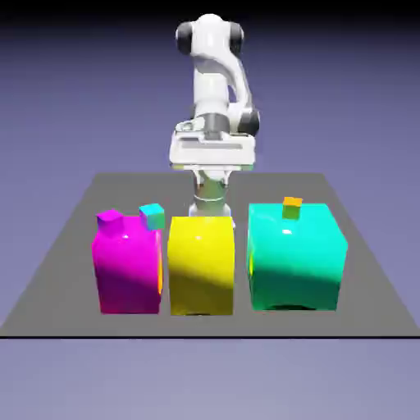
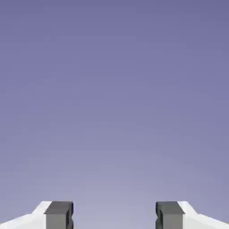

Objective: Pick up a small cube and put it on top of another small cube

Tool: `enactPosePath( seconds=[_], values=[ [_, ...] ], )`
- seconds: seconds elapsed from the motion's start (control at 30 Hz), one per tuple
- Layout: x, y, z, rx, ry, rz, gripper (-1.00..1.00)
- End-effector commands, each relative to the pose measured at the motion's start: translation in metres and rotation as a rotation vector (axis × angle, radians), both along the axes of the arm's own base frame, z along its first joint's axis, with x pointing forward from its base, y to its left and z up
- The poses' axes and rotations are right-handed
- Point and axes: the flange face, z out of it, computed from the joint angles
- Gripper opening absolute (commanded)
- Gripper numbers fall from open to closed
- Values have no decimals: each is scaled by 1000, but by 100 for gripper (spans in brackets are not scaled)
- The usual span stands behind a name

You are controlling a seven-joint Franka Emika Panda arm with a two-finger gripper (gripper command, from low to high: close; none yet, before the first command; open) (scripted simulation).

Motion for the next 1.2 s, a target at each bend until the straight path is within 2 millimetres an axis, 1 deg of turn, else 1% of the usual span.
enactPosePath(
  seconds=[0.0,0.2,0.33,0.53,0.73,0.77,0.83,0.9,1.0,1.03,1.17],
  values=[
    [1,-1,-4,-16,40,14,0],
    [-1,-7,-26,-105,279,100,0],
    [-7,-14,-41,-155,445,149,0],
    [-35,-35,-78,-198,739,143,0],
    [-72,-57,-104,-224,1036,129,0],
    [-80,-60,-119,-198,1076,96,0],
    [-100,-65,-158,-124,1131,11,0],
    [-111,-62,-186,-89,1138,-11,0],
    [-134,-56,-225,-42,1153,-51,0],
    [-137,-53,-232,-40,1146,-45,0],
    [-140,-41,-250,-59,1098,22,0]
  ],
)
